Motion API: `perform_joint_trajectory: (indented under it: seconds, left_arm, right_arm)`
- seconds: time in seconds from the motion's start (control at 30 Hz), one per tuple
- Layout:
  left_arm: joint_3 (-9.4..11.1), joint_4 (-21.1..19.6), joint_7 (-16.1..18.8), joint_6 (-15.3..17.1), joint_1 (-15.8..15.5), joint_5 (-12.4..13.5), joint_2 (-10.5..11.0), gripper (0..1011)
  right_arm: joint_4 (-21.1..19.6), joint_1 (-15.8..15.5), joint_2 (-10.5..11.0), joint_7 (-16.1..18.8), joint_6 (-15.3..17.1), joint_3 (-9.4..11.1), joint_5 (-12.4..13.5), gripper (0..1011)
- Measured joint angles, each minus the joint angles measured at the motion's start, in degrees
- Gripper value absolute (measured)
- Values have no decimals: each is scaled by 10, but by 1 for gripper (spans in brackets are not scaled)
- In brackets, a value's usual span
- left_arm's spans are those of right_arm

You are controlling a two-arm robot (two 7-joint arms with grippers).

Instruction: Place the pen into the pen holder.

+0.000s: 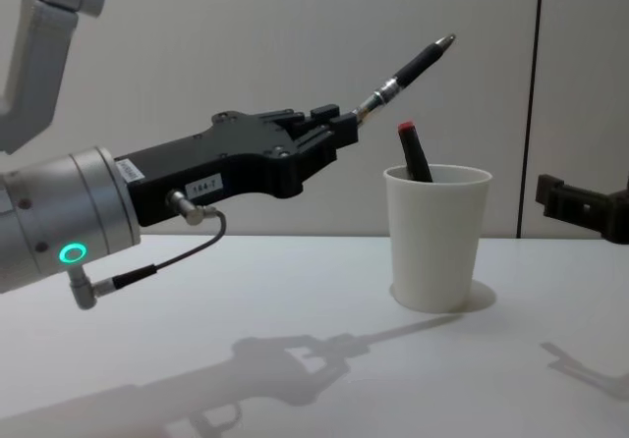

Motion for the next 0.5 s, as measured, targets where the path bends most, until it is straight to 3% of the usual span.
perform_joint_trajectory:
  seconds: [0.5]
  left_arm:
    - [10, 12, -14, -1, -10, -12, -6, 178]
  right_arm:
    - [0, 0, 0, 0, 0, 0, 0, 1001]
